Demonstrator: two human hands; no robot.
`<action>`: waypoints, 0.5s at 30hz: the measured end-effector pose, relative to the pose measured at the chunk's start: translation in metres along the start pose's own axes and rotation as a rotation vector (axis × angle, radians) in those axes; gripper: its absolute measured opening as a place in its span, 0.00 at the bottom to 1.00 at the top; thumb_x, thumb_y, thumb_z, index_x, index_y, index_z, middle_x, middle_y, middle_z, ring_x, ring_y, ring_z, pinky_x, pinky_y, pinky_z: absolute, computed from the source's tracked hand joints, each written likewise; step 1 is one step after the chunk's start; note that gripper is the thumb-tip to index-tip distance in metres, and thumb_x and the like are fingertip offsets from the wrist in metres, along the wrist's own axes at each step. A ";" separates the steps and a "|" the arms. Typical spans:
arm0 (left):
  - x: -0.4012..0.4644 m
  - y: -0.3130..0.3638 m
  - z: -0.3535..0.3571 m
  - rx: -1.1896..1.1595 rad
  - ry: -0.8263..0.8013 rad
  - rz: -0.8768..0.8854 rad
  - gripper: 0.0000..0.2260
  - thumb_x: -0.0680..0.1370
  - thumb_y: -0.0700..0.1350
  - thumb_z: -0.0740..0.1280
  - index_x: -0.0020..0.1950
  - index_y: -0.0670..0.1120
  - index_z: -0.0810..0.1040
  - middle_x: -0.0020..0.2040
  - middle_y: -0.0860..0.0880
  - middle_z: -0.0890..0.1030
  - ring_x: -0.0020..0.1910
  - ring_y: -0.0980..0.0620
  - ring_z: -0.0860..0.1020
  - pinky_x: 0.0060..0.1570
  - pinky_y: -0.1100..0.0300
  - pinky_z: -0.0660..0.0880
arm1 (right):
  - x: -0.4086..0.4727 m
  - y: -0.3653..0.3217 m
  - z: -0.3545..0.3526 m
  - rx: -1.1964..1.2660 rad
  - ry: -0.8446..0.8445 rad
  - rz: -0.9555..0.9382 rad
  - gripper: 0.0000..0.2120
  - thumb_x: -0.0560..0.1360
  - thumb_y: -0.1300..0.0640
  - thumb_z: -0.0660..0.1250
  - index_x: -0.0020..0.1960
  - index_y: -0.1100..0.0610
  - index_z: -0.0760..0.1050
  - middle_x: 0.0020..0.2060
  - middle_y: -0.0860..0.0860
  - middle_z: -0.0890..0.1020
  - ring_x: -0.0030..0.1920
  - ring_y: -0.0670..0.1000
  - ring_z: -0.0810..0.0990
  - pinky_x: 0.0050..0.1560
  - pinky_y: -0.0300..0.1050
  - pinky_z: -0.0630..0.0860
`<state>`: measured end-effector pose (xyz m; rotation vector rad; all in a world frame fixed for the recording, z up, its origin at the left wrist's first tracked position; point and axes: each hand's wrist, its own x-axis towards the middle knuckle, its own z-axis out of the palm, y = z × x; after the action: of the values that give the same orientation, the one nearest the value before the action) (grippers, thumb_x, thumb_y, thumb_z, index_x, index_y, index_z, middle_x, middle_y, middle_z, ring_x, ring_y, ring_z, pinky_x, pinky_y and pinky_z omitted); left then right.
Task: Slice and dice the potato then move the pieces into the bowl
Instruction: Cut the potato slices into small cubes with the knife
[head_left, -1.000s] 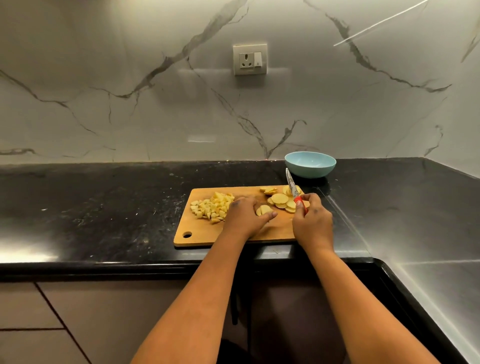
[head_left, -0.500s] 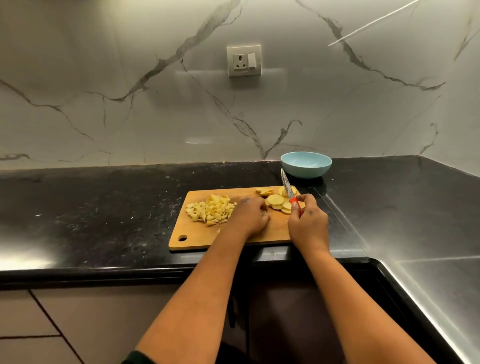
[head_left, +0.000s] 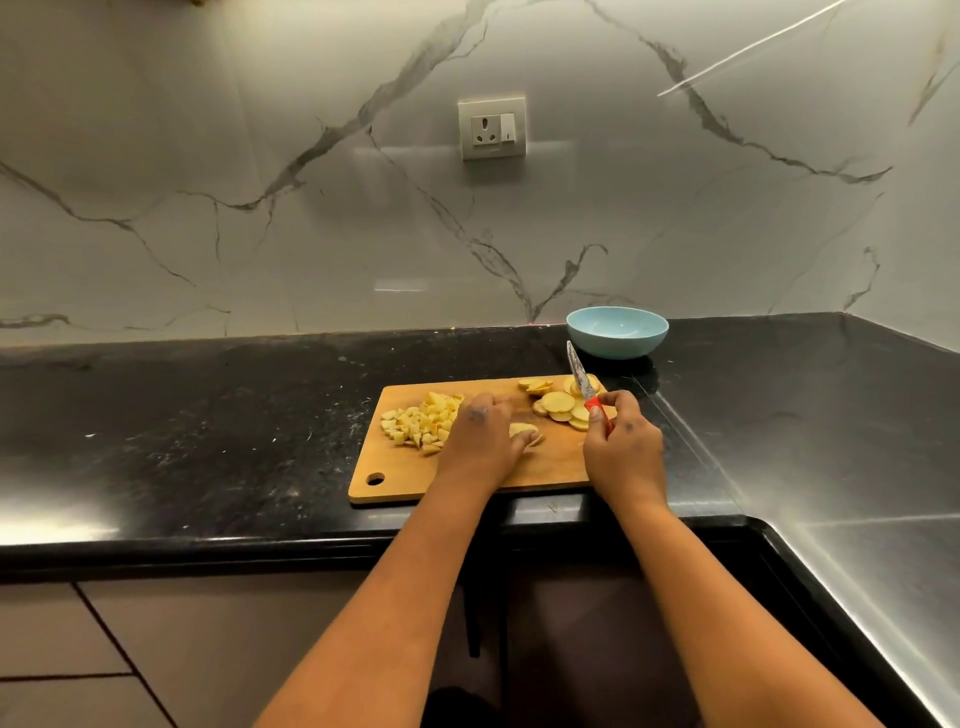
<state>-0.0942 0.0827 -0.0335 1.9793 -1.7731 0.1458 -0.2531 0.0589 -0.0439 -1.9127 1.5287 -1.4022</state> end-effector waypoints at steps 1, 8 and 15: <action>-0.001 0.000 0.003 0.012 -0.001 -0.014 0.25 0.77 0.59 0.67 0.68 0.44 0.76 0.63 0.44 0.76 0.65 0.46 0.71 0.64 0.57 0.68 | 0.000 0.000 0.000 -0.004 -0.003 -0.001 0.09 0.81 0.58 0.60 0.60 0.58 0.72 0.38 0.49 0.75 0.34 0.41 0.70 0.31 0.32 0.62; 0.008 0.003 0.002 -0.094 -0.092 0.043 0.17 0.79 0.52 0.68 0.64 0.45 0.80 0.63 0.47 0.79 0.62 0.49 0.74 0.63 0.58 0.70 | 0.000 -0.001 0.001 -0.019 -0.005 -0.004 0.09 0.81 0.58 0.60 0.60 0.58 0.72 0.38 0.49 0.76 0.34 0.41 0.71 0.31 0.32 0.63; 0.006 -0.010 -0.001 -0.265 -0.120 0.062 0.17 0.77 0.51 0.71 0.64 0.47 0.80 0.62 0.49 0.79 0.58 0.53 0.75 0.59 0.61 0.72 | -0.006 -0.006 -0.003 -0.031 -0.008 0.014 0.13 0.83 0.55 0.57 0.63 0.60 0.73 0.46 0.54 0.80 0.42 0.48 0.71 0.40 0.41 0.65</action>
<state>-0.0834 0.0782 -0.0334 1.7767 -1.8238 -0.1831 -0.2522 0.0673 -0.0412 -1.9192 1.5656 -1.3719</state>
